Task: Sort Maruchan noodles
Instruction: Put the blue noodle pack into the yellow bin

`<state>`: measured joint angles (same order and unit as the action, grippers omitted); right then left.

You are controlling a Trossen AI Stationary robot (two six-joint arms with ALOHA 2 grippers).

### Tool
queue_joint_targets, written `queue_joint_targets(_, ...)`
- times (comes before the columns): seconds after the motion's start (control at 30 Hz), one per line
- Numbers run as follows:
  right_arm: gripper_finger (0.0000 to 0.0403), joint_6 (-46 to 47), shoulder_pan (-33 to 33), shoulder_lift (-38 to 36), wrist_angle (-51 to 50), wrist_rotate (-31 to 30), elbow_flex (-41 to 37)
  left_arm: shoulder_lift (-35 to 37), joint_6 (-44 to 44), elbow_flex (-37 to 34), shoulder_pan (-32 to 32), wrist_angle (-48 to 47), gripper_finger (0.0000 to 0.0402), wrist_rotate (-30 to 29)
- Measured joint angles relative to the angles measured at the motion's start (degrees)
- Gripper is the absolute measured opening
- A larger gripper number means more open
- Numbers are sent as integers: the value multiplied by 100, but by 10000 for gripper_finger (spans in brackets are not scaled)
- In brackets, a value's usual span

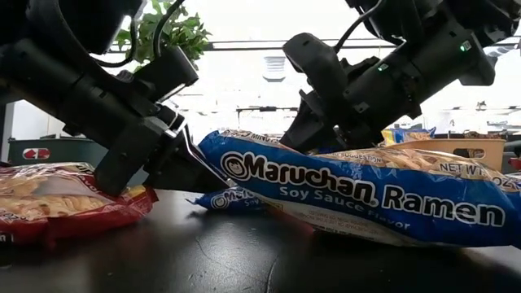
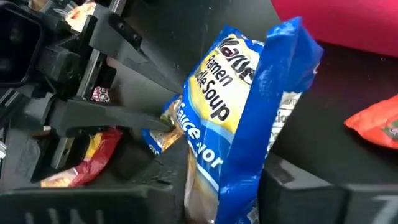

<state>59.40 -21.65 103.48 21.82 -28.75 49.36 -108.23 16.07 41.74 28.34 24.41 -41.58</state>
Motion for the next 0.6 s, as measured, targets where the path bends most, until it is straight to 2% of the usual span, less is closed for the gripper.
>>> queue_joint_targets(0.13, 98, -207, -2, -109, -52, 7, 0, 253, -343, -9, 27, -98, 115, -18)
queue_joint_targets(0.3, 111, -591, 33, -552, -222, 9, 0, 935, -512, -27, 57, -700, 115, -104)
queue_joint_targets(0.43, 99, -1120, 33, -1129, -600, -129, 0, 1731, -793, -118, 106, -1099, 115, -288)
queue_joint_targets(0.6, 81, -1693, 137, -2205, -1758, -125, 0, 2701, -1382, -207, 129, -1123, 115, -402)
